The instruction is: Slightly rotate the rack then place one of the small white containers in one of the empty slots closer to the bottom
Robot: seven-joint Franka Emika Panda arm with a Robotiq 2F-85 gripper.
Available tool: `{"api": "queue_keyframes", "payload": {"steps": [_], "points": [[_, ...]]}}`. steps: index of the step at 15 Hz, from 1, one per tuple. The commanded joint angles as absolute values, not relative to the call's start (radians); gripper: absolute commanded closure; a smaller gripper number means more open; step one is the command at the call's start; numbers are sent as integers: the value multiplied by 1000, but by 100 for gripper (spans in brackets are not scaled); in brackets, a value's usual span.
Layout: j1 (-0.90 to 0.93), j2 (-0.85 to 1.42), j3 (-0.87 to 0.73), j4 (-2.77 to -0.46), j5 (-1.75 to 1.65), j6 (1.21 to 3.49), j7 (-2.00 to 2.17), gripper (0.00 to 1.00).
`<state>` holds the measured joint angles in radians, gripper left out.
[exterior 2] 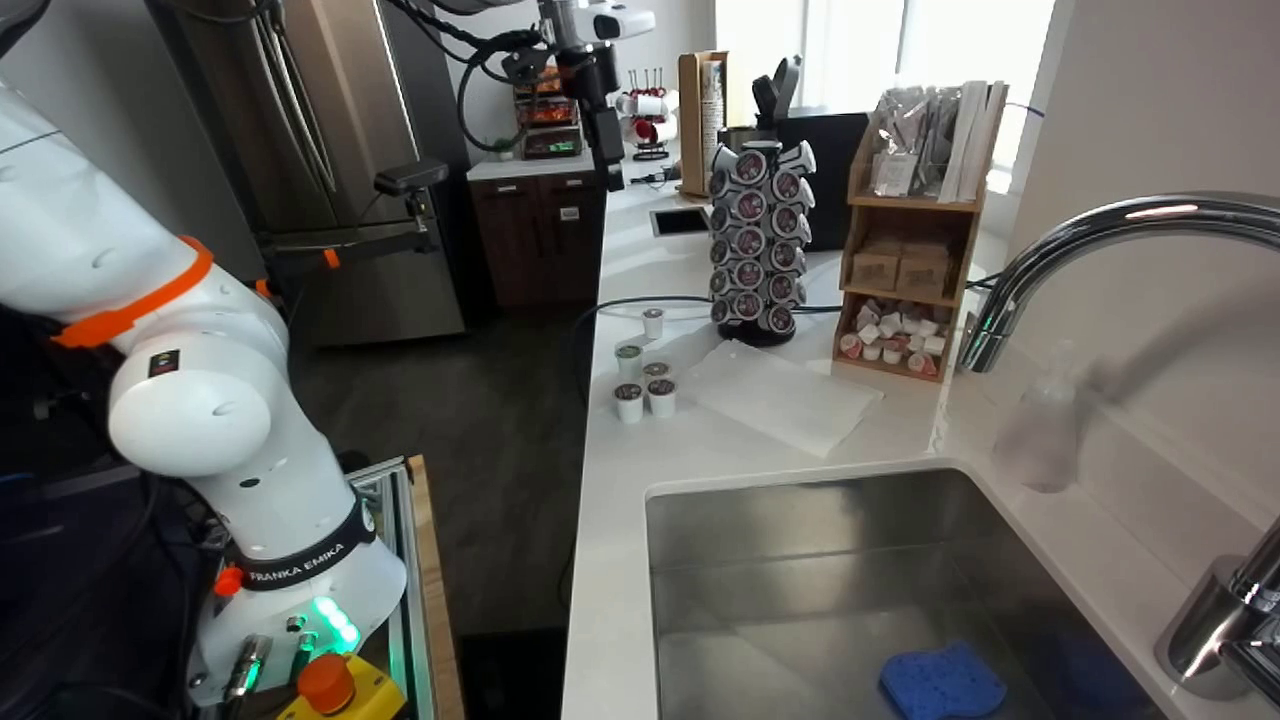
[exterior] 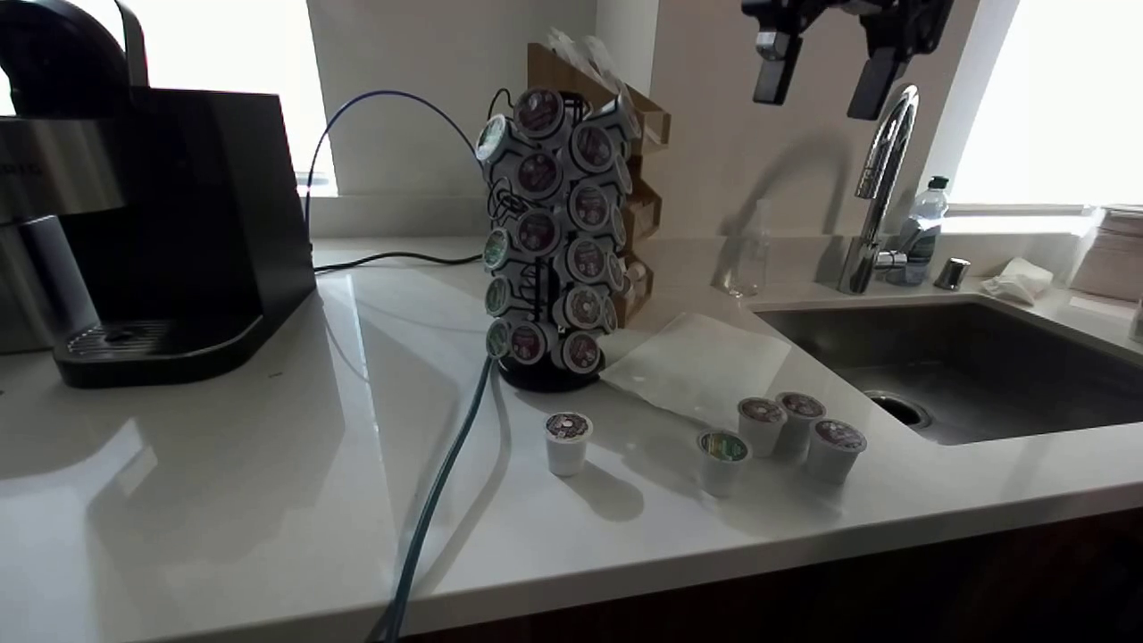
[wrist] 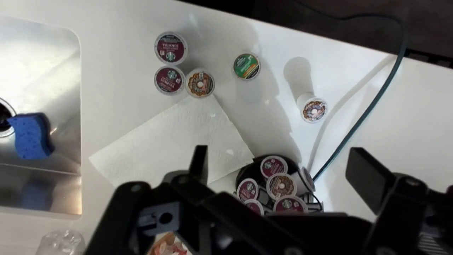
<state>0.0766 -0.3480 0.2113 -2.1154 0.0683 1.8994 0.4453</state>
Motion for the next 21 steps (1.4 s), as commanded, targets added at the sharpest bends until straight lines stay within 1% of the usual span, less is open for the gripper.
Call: {"api": "queue_keyframes", "payload": {"steps": [1,3,4,5,8,12,13,14,16,21], "points": [[47,-337,242,-2067,-28,1897,572,0],[49,-332,245,-2048,-61,1871,585,0],[61,-332,227,-2047,-12,1870,566,0],[37,-328,245,-2042,-27,1845,688,0],[32,-334,230,-2050,-15,1770,788,0],[33,-322,213,-2055,-2,1728,856,0],[36,-316,213,-2054,-19,1744,846,0],[44,-318,218,-2057,-74,1827,784,0],[60,-307,220,-2038,-94,1894,707,0],[79,-264,233,-1952,-151,1987,518,0]]}}
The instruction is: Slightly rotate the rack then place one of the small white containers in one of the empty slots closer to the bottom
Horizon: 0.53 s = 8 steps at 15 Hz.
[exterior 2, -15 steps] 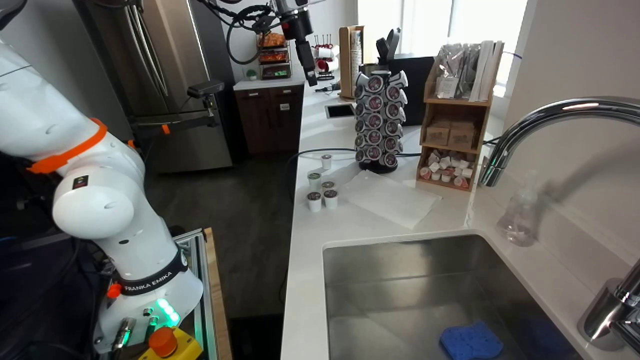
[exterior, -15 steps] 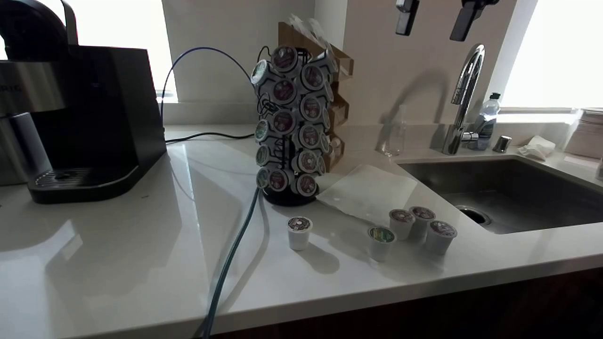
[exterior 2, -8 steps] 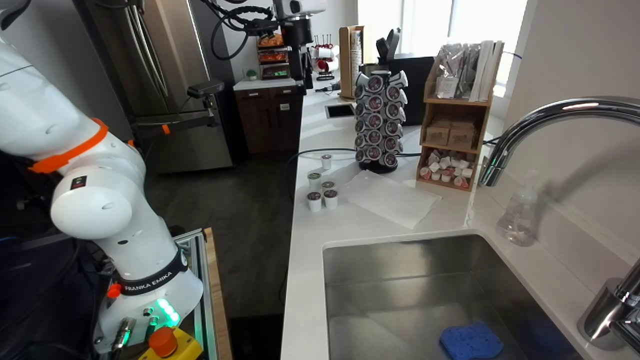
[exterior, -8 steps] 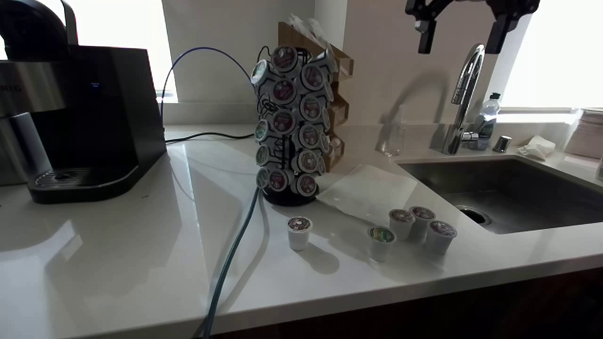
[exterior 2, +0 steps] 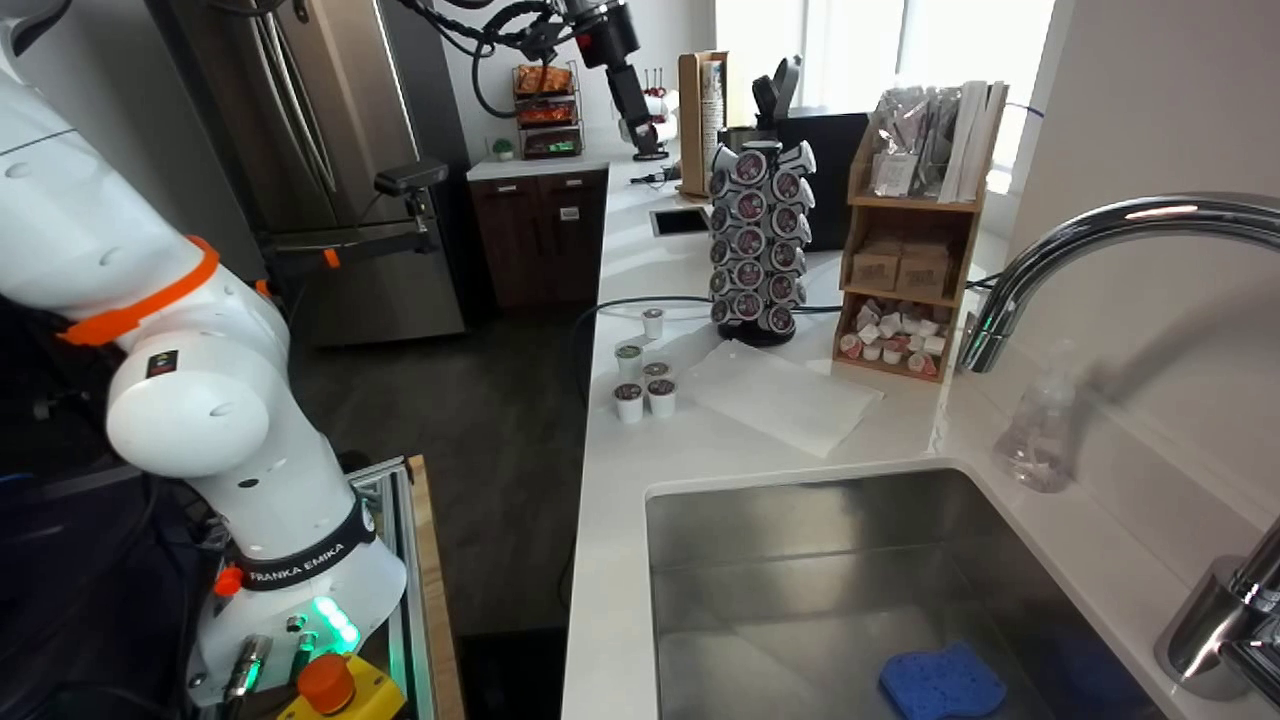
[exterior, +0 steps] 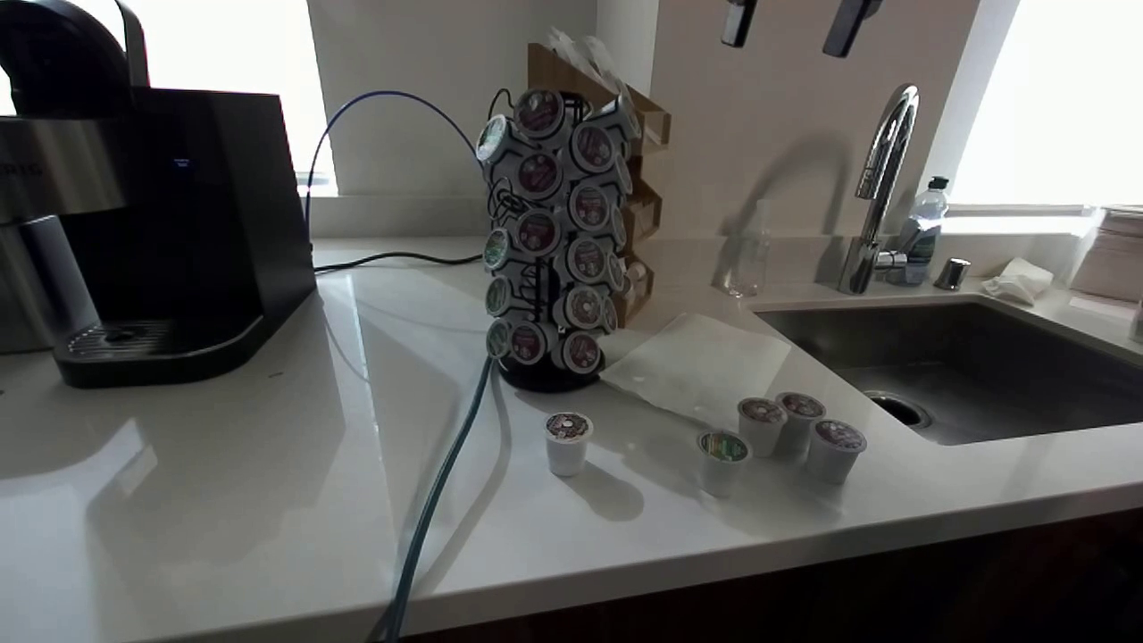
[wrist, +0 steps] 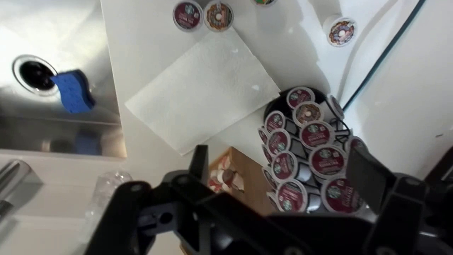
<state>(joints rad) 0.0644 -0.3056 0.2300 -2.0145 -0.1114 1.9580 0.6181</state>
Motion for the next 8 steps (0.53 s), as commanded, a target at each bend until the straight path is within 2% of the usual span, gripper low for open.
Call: {"api": "queue_keyframes", "payload": {"steps": [1,4,5,8], "points": [[75,-248,239,-1921,-176,1970,489,0],[67,-194,254,-1836,-319,1943,412,0],[76,-249,238,-1905,-258,1971,464,0],[80,-210,235,-1859,-301,1970,428,0]]}}
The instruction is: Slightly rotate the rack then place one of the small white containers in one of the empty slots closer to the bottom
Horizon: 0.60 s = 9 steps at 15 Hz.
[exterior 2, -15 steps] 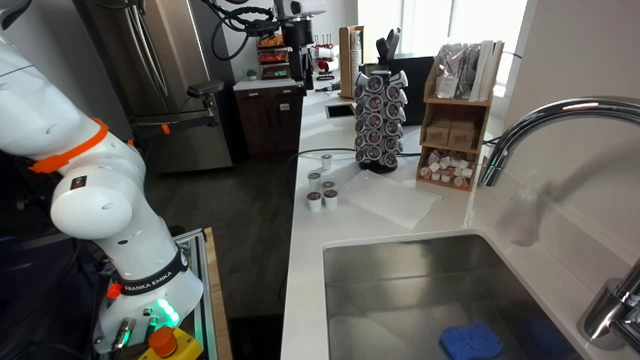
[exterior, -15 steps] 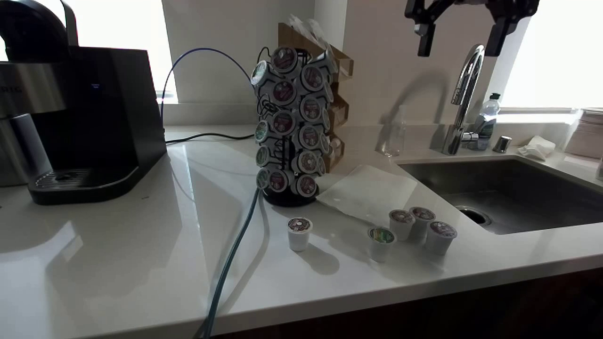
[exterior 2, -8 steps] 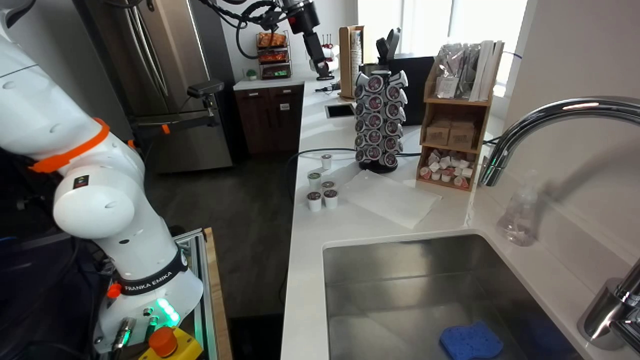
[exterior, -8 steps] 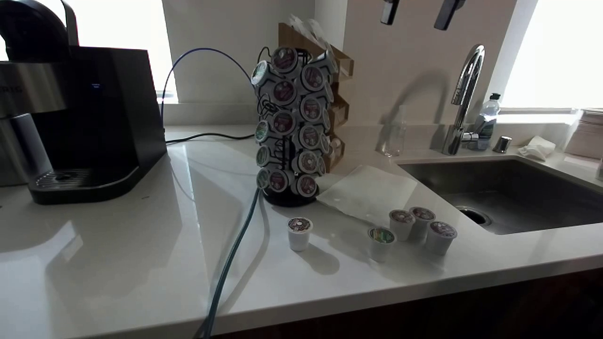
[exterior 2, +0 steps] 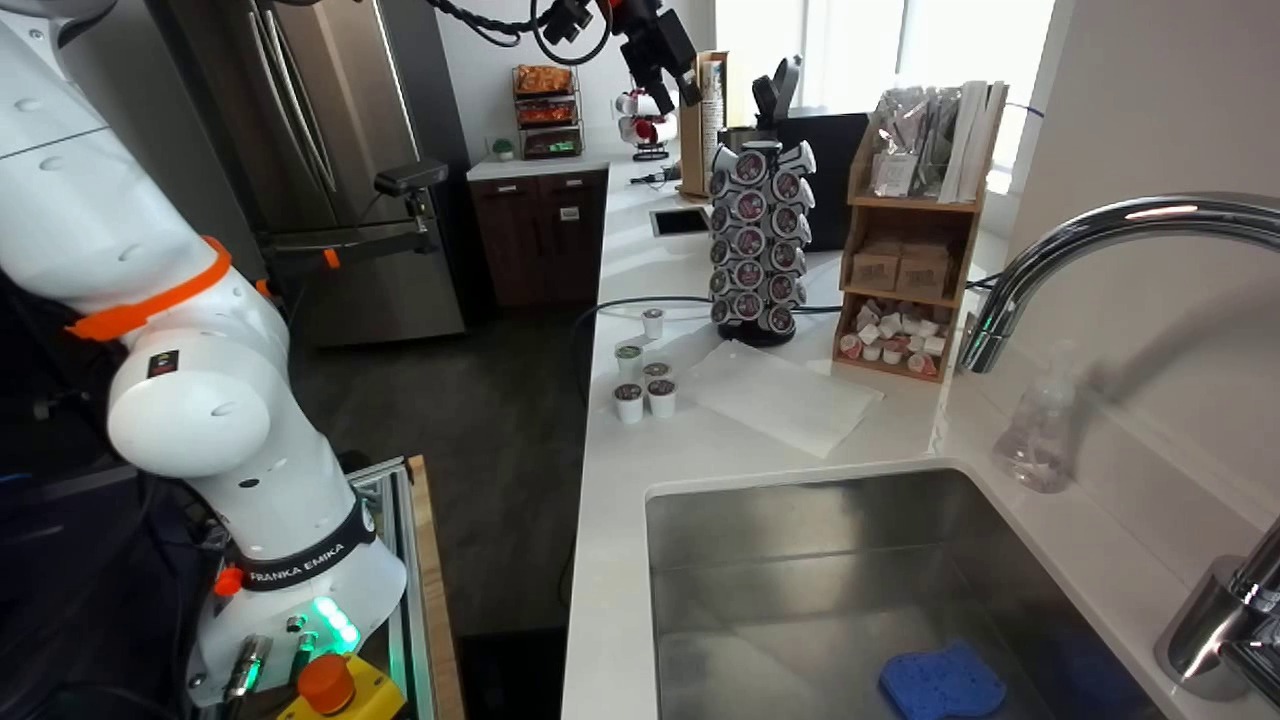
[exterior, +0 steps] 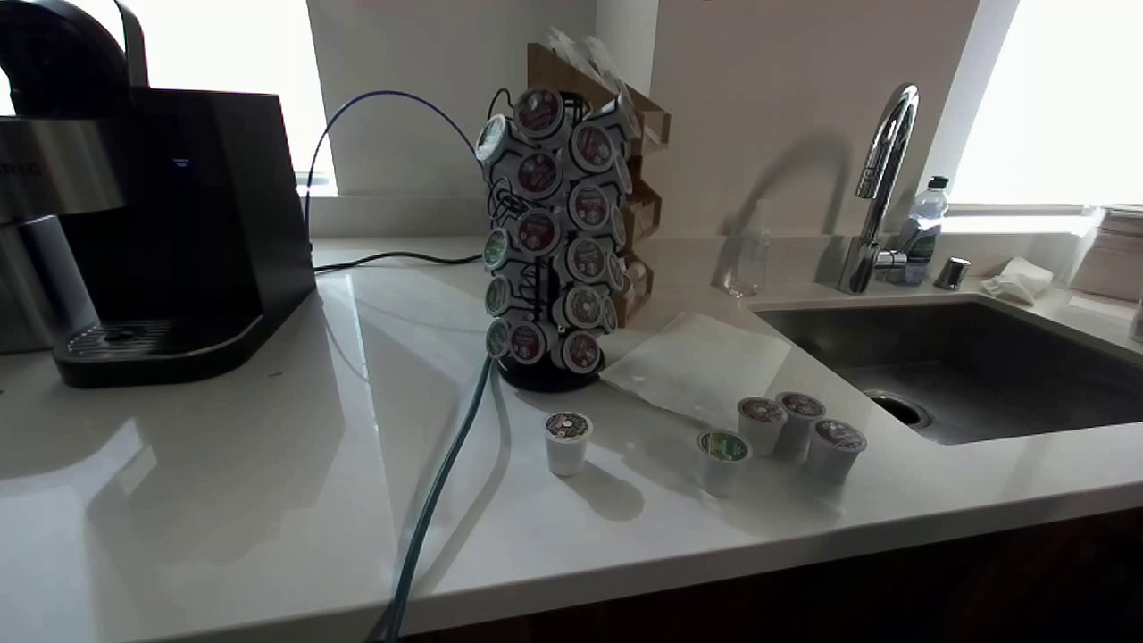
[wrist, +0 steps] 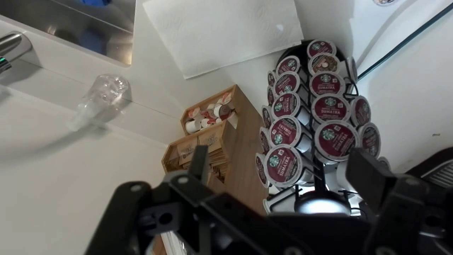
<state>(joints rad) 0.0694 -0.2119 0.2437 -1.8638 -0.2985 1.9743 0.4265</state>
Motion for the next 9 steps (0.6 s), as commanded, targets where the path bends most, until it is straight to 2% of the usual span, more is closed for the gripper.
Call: {"api": "queue_keyframes", "payload": {"steps": [1,3,9], "points": [[81,-204,235,-1855,-303,1970,426,0],[81,-201,235,-1853,-305,1970,423,0],[84,-63,205,-1773,-248,2249,380,0]]}}
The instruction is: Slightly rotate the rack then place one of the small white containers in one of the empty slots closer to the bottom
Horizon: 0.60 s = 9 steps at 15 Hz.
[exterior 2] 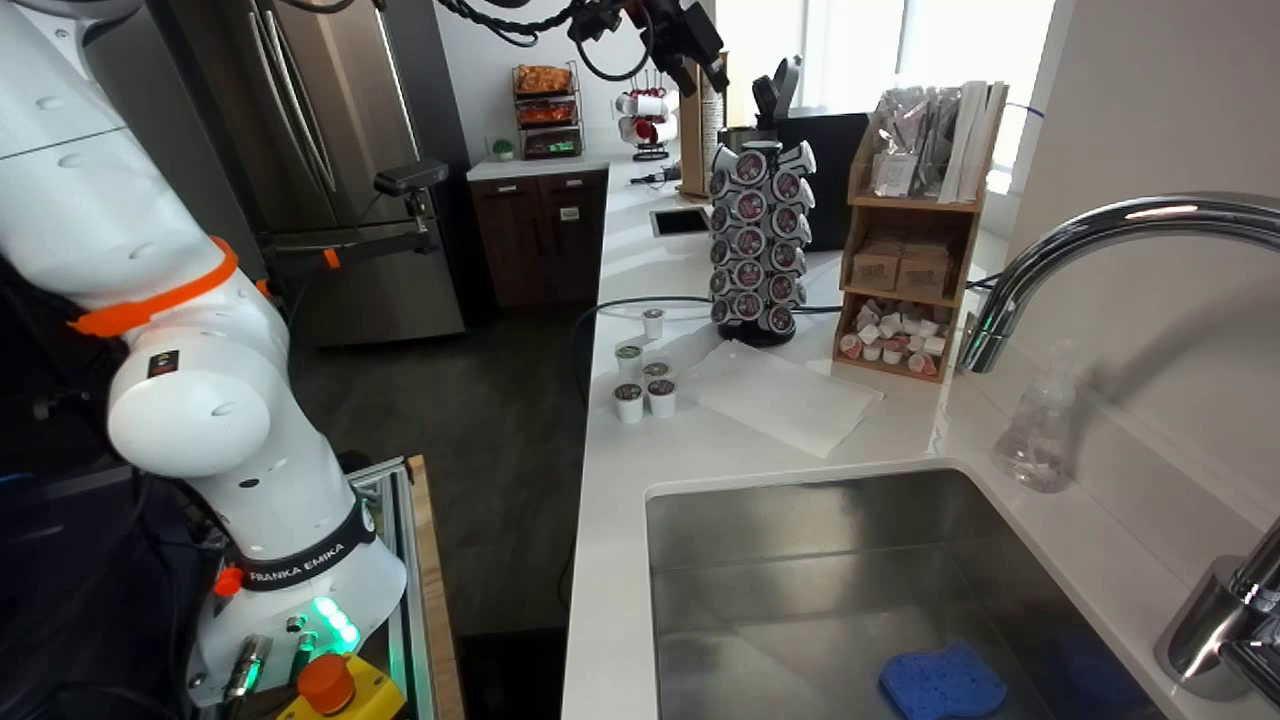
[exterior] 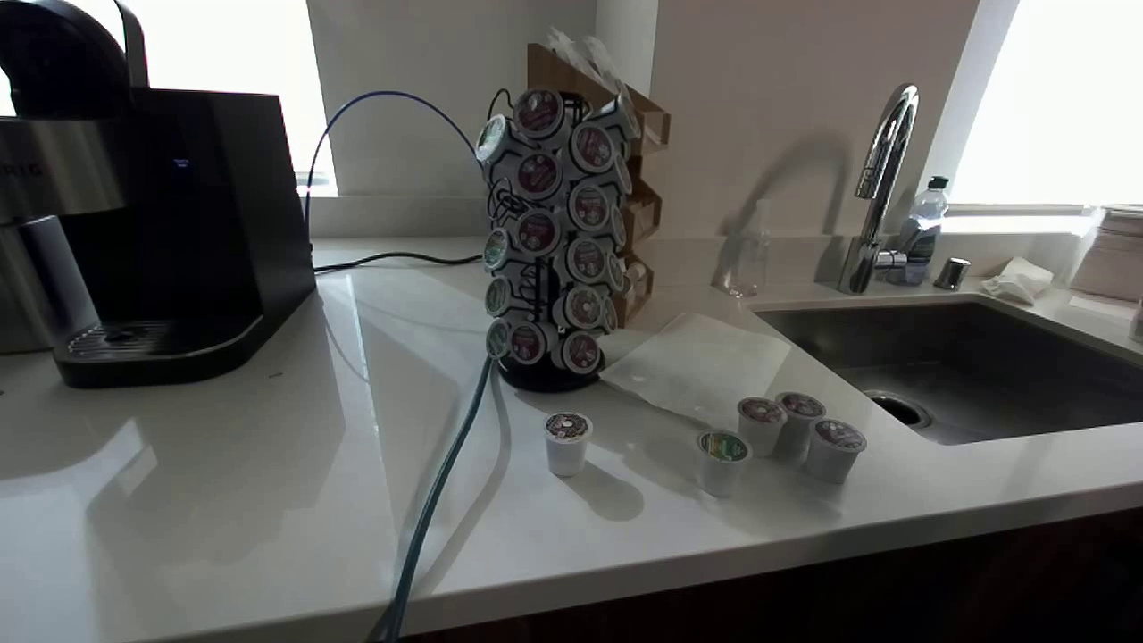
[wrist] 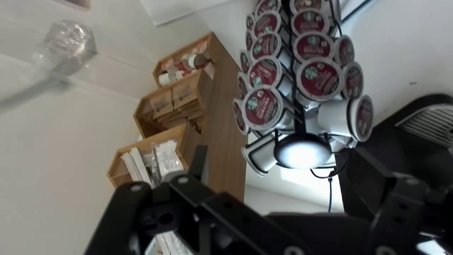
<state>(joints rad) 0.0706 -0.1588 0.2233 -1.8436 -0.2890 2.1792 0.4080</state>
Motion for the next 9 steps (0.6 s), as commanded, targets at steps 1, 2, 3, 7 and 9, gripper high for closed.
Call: {"api": "queue_keyframes", "payload": {"steps": [1,2,3,7,9], "points": [[86,-37,204,-1753,-254,2258,381,0],[92,-13,200,-1735,-226,2270,374,19],[96,9,200,-1717,-234,2268,376,26],[123,78,193,-1636,-196,2239,348,56],[133,104,189,-1604,-185,2255,326,72]]}}
